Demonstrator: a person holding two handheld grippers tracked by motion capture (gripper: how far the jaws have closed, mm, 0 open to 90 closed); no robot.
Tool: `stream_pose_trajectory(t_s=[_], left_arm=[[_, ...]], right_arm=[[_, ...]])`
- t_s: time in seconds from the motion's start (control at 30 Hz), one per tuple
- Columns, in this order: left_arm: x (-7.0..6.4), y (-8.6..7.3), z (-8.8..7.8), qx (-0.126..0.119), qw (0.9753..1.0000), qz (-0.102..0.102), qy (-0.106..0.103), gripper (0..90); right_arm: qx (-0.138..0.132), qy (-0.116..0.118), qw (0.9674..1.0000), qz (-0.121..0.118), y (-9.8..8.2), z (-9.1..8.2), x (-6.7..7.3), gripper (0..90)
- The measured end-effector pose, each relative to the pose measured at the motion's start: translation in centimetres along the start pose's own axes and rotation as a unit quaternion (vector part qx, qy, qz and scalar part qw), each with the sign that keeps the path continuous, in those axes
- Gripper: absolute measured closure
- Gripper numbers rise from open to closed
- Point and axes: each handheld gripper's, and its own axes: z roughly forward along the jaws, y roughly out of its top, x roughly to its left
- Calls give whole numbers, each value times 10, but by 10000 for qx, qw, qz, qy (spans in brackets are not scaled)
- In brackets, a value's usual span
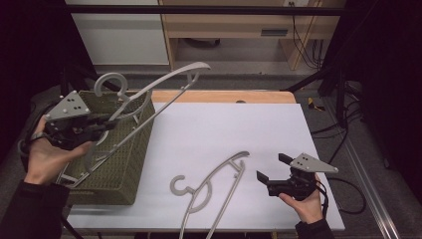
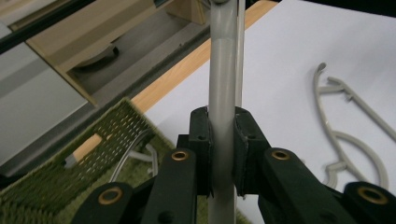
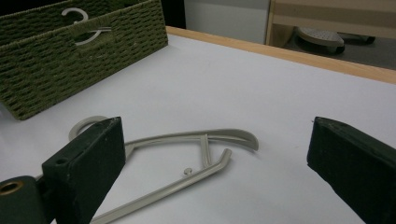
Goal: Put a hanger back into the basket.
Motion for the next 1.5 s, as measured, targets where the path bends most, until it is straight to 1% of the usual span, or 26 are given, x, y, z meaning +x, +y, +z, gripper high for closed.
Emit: stream_pose_trajectory(t_s=[0.1,0.13,0.17,0.23,0.27,0.4,0.5,0.63,0.67,0.73,0.8,0.83,0.87,0.97,1.1,1.17,1.23,1.33,1.43,1.47,1.5], left_arm=[[13,-12,-2,74,9999,-62,47,797],[17,-16,-3,120,9999,-76,58,797],[22,-21,-3,155,9998,-97,101,797],[27,-28,-4,231,9995,-131,155,797],[31,-32,-4,286,9993,-158,157,797],[44,-50,-3,513,9979,-252,318,797],[54,-61,-3,703,9965,-260,365,797],[64,-75,-3,799,9950,-398,448,797],[65,-78,-2,761,9947,-518,461,797],[68,-85,-2,772,9938,-626,498,797],[72,-90,-2,822,9927,-655,585,797],[73,-93,-2,845,9920,-702,621,797],[75,-96,-1,841,9916,-761,629,797],[79,-105,0,944,9895,-856,682,797],[83,-113,1,1082,9872,-913,733,797],[84,-119,2,1189,9856,-938,751,797],[85,-122,3,1187,9851,-979,768,797],[86,-124,6,1256,9839,-986,802,797],[87,-127,11,1441,9804,-998,900,797],[88,-128,13,1457,9798,-1023,906,797],[88,-129,15,1459,9798,-1029,900,797]], right_arm=[[8,-7,10000,-8,0,0,-1,47],[20,9,10000,25,0,0,0,47],[28,17,10000,24,0,0,0,46],[38,43,10000,79,0,1,0,46],[52,52,10000,56,0,1,0,45],[47,54,10000,29,1,1,1,42],[20,25,10000,33,1,0,0,43],[40,26,10000,25,0,0,0,44],[39,26,10000,21,0,0,0,43],[40,23,10000,24,0,1,0,43],[48,26,10000,33,0,1,0,43],[46,25,10000,32,0,1,0,43],[54,24,10000,22,0,1,0,43],[62,39,10000,10,0,1,0,43],[55,26,10000,14,0,1,0,45],[59,12,10000,38,0,1,0,49],[66,16,10000,26,0,1,0,49],[71,12,10000,25,0,2,0,48],[99,28,9999,15,-1,2,0,48],[106,27,9999,18,-1,2,0,48],[111,26,9999,16,-1,2,0,48]])
